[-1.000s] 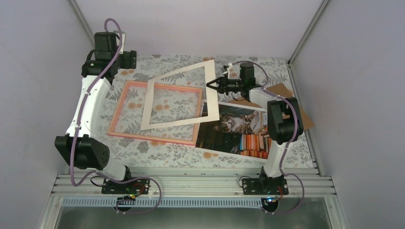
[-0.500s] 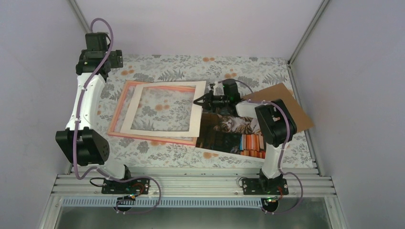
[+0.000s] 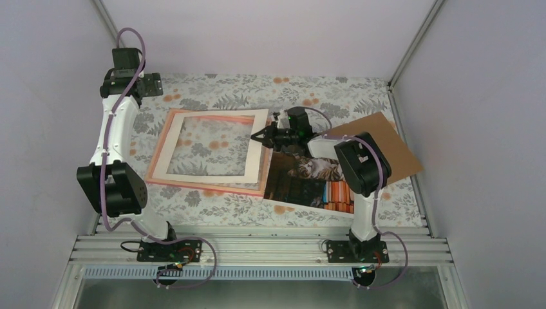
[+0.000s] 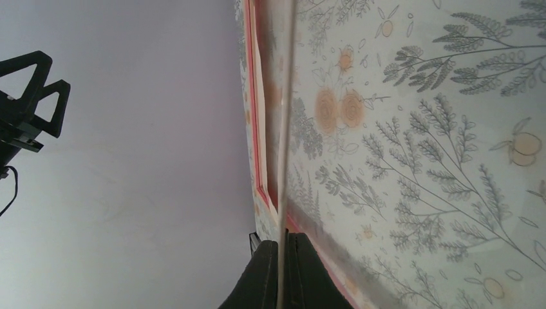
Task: Put the photo into the frame
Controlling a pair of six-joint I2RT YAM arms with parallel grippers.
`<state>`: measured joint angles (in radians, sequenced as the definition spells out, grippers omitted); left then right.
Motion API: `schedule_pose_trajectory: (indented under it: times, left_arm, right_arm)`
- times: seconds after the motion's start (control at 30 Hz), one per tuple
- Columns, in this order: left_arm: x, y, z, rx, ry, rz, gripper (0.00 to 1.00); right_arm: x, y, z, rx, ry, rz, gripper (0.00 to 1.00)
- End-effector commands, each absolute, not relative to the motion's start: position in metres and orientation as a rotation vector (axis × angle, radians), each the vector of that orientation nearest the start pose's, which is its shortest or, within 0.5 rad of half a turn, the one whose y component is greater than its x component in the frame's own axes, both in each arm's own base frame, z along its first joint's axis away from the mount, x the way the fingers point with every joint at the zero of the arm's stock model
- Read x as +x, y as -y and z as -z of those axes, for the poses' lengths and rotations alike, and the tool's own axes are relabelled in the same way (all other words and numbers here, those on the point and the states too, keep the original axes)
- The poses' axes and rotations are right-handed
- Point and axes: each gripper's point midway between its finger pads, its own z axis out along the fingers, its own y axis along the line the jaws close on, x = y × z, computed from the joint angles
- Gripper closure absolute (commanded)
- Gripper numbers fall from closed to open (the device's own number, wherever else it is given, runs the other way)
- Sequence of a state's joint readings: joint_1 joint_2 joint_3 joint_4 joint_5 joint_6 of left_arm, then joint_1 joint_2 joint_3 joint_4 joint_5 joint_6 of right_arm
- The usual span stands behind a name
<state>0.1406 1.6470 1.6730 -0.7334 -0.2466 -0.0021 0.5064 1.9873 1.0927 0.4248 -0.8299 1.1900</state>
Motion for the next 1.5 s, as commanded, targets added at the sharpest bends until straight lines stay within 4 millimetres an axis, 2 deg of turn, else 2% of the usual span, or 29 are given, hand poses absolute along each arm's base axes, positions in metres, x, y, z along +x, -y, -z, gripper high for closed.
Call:
schedule_pose_trajectory:
  times: [0.0,0.07,0.13,0.27,0.43,0.47,0.67,0.93,1.3,1.47]
  left_arm:
    - [0.453,-0.107,-0.289,-0.315,-2.252,-0.327,0.0]
    - [0.452,-0.108,-0.288,-0.318,-2.254,-0.33,0.0]
    - [0.452,-0.107,-0.286,-0.319,-2.259,-0.327,0.0]
    - [0.453,-0.105,-0.284,-0.321,-2.264,-0.309,0.0]
    - [0.456,-0.105,-0.279,-0.324,-2.274,-0.301,0.0]
    - [0.457,-0.105,-0.279,-0.324,-2.274,-0.299,0.0]
    - [0.459,-0.108,-0.278,-0.331,-2.274,-0.315,0.0]
    - [0.46,-0.113,-0.27,-0.347,-2.286,-0.349,0.0]
    - [0.463,-0.117,-0.257,-0.349,-2.317,-0.382,0.0]
    - [0.466,-0.119,-0.249,-0.335,-2.339,-0.391,0.0]
  right_arm:
    - [0.376,-0.363,-0.108,0.175,-2.452,-1.749,0.96]
    - [0.375,-0.365,-0.105,0.181,-2.471,-1.737,0.9]
    - [0.375,-0.367,-0.099,0.196,-2.508,-1.71,0.79]
    - [0.376,-0.367,-0.085,0.238,-2.615,-1.572,0.49]
    - [0.38,-0.37,-0.087,0.292,-2.67,-1.424,0.12]
    - [0.381,-0.369,-0.086,0.321,-2.687,-1.373,0.02]
    - [0.38,-0.363,-0.085,0.475,-2.733,-1.2,0.0]
    - [0.376,-0.353,-0.093,0.513,-2.736,-1.072,0.0]
    - [0.385,-0.342,-0.13,0.37,-2.656,-1.022,0.0]
    - [0.387,-0.327,-0.129,0.285,-2.645,-0.988,0.0]
